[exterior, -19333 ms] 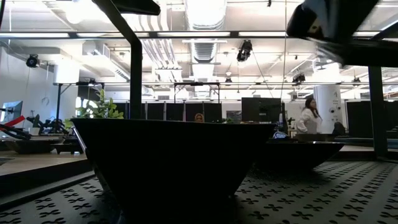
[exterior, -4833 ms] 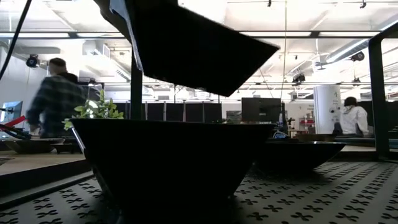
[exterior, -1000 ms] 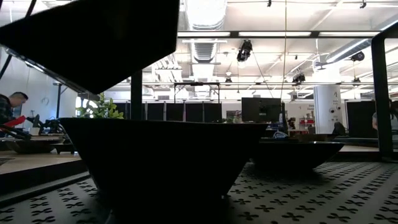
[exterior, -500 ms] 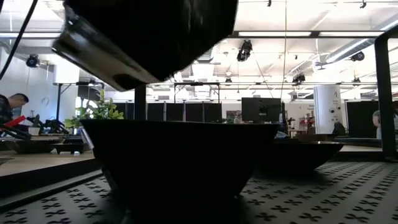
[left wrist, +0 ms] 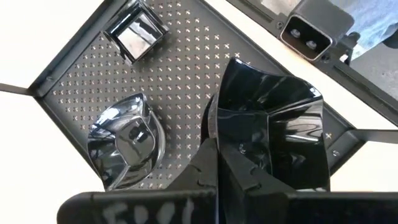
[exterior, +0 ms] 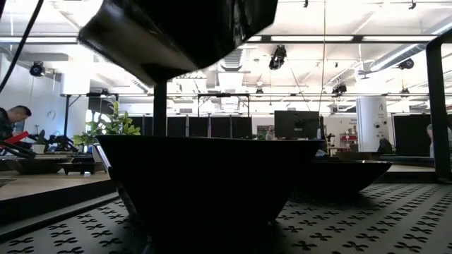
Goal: Pick & Place Mini shaped plates
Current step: Stack the distorted square plate on top of the other distorted square plate on the shelf
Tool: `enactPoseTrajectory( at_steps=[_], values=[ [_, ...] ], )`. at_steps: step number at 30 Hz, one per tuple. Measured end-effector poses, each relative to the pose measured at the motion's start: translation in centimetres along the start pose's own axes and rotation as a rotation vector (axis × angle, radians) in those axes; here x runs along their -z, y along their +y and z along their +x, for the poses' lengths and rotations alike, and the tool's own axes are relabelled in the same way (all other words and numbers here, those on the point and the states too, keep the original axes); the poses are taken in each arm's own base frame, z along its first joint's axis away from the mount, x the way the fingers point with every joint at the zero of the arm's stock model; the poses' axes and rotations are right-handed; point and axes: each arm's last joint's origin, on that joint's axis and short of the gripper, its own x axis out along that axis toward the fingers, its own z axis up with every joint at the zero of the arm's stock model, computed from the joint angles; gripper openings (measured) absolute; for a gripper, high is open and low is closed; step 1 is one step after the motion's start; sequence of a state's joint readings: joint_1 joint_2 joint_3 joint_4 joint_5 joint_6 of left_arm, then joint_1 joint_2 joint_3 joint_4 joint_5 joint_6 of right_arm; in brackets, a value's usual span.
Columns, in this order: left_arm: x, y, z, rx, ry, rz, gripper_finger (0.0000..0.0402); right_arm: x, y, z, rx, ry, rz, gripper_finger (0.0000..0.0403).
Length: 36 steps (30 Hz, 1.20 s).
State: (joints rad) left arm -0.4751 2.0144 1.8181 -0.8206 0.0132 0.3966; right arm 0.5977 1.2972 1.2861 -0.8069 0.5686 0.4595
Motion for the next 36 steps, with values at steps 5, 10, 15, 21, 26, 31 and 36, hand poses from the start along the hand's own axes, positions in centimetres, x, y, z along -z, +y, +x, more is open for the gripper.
enactPoseTrajectory(
  at_steps=[5, 10, 15, 21, 26, 31, 36],
  values=[
    [-0.7, 0.3, -1.0, -0.013, -0.03, 0.008, 0.0, 0.0, 0.0, 0.0, 0.0, -0.001, 0.0, 0.0061],
    [-0.9, 0.8, -1.1, -0.025, -0.058, 0.008, 0.0, 0.0, 0.0, 0.0, 0.0, -0.001, -0.007, 0.0061],
    [-0.5, 1.3, -0.5, 0.01, -0.081, -0.021, 0.0, 0.0, 0.0, 0.0, 0.0, -0.001, -0.007, 0.0061],
    [-0.5, 1.1, -0.3, 0.02, -0.082, -0.03, 0.0, 0.0, 0.0, 0.0, 0.001, -0.001, -0.007, 0.0061],
    [0.3, 0.8, 0.9, 0.049, -0.048, -0.034, 0.0, 0.0, 0.0, 0.0, 0.001, -0.001, -0.007, 0.0061],
    [0.5, 0.8, 1.5, 0.047, -0.055, -0.038, 0.0, 0.0, 0.0, 0.0, 0.001, -0.002, -0.007, 0.0061],
    [0.6, 0.8, 1.5, 0.047, -0.051, -0.058, 0.0, 0.0, 0.0, 0.0, 0.001, -0.002, -0.006, 0.0061]
  ],
)
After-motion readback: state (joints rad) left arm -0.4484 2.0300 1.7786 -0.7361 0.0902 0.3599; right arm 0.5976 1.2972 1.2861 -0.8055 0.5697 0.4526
